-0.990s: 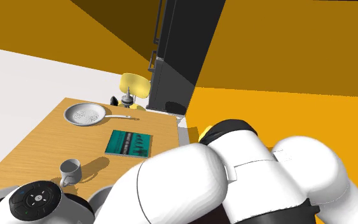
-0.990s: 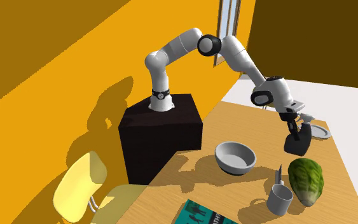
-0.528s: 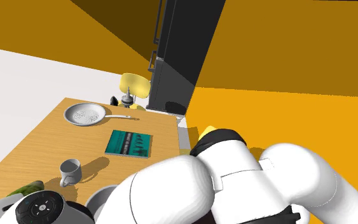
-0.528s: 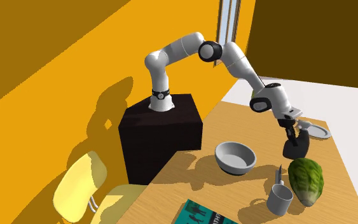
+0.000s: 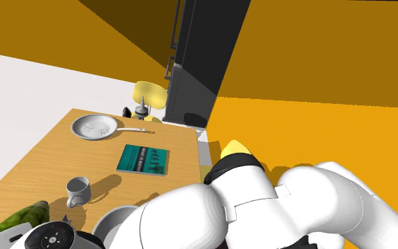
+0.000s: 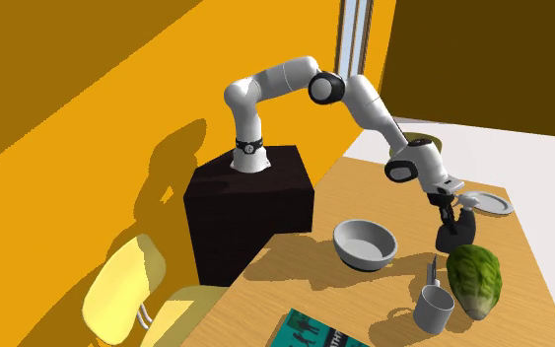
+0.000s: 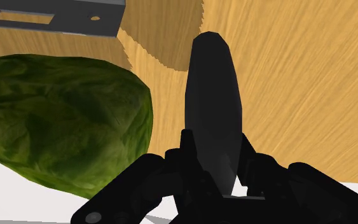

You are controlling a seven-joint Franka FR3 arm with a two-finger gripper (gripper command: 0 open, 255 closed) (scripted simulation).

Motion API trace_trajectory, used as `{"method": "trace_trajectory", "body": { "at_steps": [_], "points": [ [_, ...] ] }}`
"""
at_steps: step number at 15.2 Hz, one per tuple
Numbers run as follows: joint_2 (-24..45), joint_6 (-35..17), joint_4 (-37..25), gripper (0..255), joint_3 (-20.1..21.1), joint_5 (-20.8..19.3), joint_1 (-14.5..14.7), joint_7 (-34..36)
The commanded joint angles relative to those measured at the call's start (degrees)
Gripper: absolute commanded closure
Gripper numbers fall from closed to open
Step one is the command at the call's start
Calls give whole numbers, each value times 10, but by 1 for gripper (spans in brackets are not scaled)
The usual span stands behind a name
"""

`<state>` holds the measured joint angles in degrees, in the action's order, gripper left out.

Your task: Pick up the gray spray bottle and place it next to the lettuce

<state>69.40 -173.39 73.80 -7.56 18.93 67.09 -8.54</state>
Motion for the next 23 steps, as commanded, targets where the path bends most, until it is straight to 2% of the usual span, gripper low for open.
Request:
{"method": "trace_trajectory", "body": {
  "at_steps": [1, 6, 7, 12, 16, 23],
  "points": [
    [2, 0, -3, 255, 0, 0, 0, 0],
    [2, 0, -3, 255, 0, 0, 0, 0],
    [2, 0, -3, 0, 0, 0, 0, 0],
    [2, 0, -3, 0, 0, 0, 0, 0],
    [-102, -30, 130, 0, 8, 7, 5, -17],
    [-102, -30, 130, 0, 8, 7, 5, -17]
  ]
}}
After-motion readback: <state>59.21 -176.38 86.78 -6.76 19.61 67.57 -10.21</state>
